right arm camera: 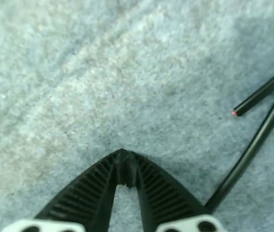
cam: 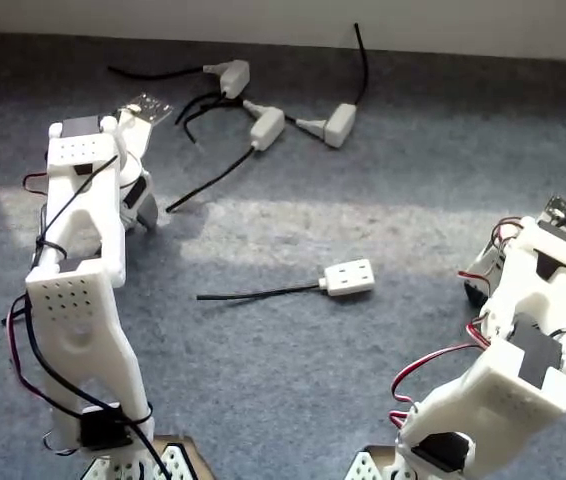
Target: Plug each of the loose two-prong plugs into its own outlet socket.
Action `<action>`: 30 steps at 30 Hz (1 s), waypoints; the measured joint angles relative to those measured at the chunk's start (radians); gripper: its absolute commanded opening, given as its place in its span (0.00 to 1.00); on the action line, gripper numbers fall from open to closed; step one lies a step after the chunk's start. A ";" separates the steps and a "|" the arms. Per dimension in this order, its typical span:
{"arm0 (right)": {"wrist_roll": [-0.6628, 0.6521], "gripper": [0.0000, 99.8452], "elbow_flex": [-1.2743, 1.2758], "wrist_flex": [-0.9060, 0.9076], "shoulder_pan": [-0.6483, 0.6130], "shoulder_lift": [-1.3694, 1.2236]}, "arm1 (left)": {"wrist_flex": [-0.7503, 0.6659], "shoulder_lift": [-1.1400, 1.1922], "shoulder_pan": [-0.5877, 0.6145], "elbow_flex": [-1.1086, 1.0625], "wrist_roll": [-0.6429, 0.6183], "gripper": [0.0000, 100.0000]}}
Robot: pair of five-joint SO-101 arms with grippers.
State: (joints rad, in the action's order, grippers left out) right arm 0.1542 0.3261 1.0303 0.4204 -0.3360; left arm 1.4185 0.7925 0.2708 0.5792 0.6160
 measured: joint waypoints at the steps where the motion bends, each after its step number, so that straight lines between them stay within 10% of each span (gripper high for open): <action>1: 0.000 0.01 0.000 0.000 0.000 0.000 | 0.000 0.000 0.005 0.002 0.000 0.22; 30: 0.000 0.01 0.000 -0.002 0.000 0.000 | 0.068 -0.043 0.098 -0.005 -0.146 0.22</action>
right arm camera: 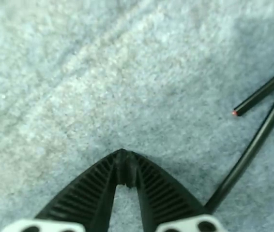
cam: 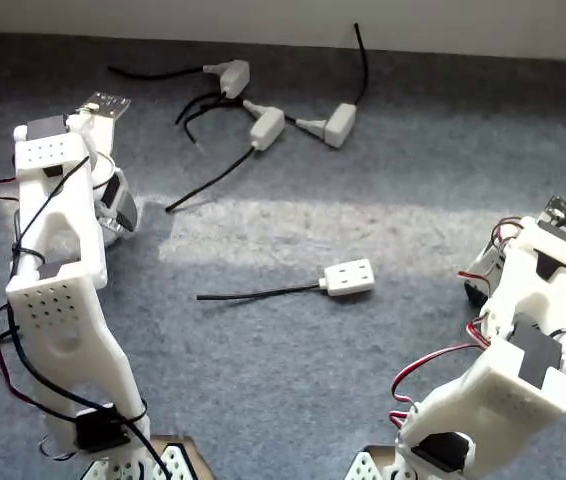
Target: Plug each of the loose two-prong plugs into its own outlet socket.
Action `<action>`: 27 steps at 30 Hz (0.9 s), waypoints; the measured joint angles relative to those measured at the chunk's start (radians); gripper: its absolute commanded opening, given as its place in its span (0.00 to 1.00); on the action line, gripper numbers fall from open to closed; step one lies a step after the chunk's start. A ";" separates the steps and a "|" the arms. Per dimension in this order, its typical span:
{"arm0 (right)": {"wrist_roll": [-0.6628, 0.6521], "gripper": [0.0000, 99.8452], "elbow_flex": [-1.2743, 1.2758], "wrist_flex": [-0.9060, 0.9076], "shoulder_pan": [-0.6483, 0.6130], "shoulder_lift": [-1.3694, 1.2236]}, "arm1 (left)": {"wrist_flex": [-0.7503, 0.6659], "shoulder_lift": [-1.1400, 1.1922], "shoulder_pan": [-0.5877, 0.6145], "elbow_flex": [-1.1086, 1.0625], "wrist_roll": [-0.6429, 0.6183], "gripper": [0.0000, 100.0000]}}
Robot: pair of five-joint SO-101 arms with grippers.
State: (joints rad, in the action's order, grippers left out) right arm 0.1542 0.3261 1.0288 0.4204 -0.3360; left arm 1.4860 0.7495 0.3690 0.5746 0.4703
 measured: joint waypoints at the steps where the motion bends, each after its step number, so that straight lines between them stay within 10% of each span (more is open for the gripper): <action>1: 0.000 0.01 0.000 0.000 0.000 0.000 | 0.000 0.000 0.002 -0.005 0.000 0.22; 27: 0.000 0.01 0.000 0.000 0.000 0.000 | 0.000 -0.002 0.048 -0.081 0.000 0.21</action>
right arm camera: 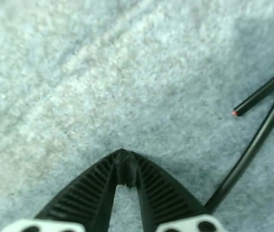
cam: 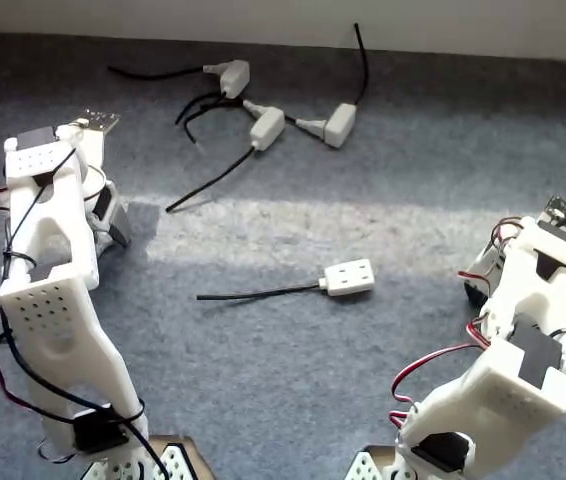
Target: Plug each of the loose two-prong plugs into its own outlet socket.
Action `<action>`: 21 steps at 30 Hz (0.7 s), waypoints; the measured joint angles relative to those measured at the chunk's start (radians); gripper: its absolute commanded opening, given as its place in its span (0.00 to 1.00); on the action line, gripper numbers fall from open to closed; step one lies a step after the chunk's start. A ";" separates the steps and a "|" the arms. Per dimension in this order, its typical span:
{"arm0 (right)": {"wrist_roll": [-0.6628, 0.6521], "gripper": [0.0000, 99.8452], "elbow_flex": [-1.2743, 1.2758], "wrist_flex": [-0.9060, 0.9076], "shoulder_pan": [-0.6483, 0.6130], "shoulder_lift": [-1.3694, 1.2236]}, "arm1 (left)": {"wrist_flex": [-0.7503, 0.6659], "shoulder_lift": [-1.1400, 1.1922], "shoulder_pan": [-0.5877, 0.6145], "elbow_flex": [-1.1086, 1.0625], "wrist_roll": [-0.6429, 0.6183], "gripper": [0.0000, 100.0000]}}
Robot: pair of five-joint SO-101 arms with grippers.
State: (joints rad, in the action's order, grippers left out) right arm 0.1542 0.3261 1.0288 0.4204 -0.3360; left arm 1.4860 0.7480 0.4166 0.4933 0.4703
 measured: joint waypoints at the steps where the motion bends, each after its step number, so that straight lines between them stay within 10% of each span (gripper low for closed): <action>1: 0.000 0.01 0.000 0.000 0.000 0.000 | 0.000 0.000 0.000 0.000 0.000 0.21; 21: 0.000 0.01 0.000 0.000 0.000 0.000 | 0.078 0.000 -0.014 0.000 0.166 0.01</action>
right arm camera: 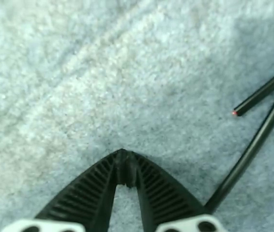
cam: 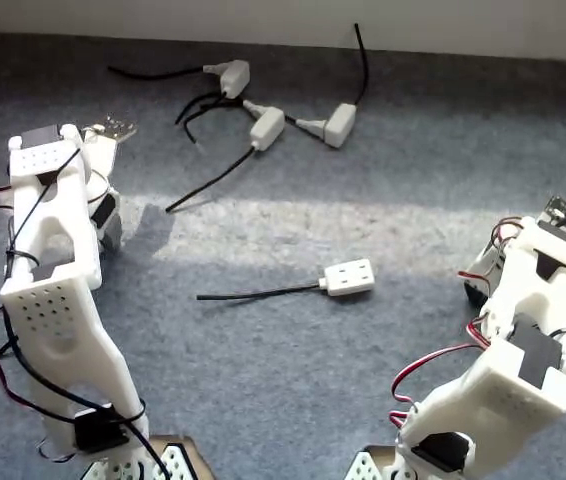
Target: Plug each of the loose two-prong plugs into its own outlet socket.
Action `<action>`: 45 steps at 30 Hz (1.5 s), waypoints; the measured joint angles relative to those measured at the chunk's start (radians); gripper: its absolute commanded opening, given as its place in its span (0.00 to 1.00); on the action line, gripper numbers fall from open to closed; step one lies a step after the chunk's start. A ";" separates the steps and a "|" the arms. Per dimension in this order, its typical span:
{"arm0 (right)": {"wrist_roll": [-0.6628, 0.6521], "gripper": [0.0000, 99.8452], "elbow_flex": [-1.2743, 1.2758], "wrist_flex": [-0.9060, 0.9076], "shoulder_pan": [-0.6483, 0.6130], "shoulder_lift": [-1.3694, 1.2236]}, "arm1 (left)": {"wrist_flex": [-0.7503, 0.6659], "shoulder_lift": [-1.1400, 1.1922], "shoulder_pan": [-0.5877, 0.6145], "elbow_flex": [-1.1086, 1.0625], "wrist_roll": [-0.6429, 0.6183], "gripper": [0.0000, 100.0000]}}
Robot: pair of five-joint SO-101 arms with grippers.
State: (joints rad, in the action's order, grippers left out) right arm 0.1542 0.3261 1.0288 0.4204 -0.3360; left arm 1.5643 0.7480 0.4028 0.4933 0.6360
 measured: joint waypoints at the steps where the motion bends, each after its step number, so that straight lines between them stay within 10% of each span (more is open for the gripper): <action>1: 0.000 0.01 0.000 0.000 0.000 0.000 | 0.008 0.000 -0.005 0.000 0.003 0.01; 20: 0.000 0.01 0.000 0.000 0.000 0.000 | 0.178 -0.448 -0.502 0.112 0.005 0.01; 34: 0.000 0.01 0.000 0.000 -0.011 0.000 | 0.181 -0.806 -0.838 -0.058 -0.471 0.01; 45: 0.002 0.01 -0.103 0.034 -0.055 -0.012 | -0.417 -1.356 -0.941 -0.905 -0.562 0.01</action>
State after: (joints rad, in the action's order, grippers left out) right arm 0.1557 0.2232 1.0625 0.3652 -0.3483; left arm 1.1469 -0.6084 -0.5378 -0.4120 0.0744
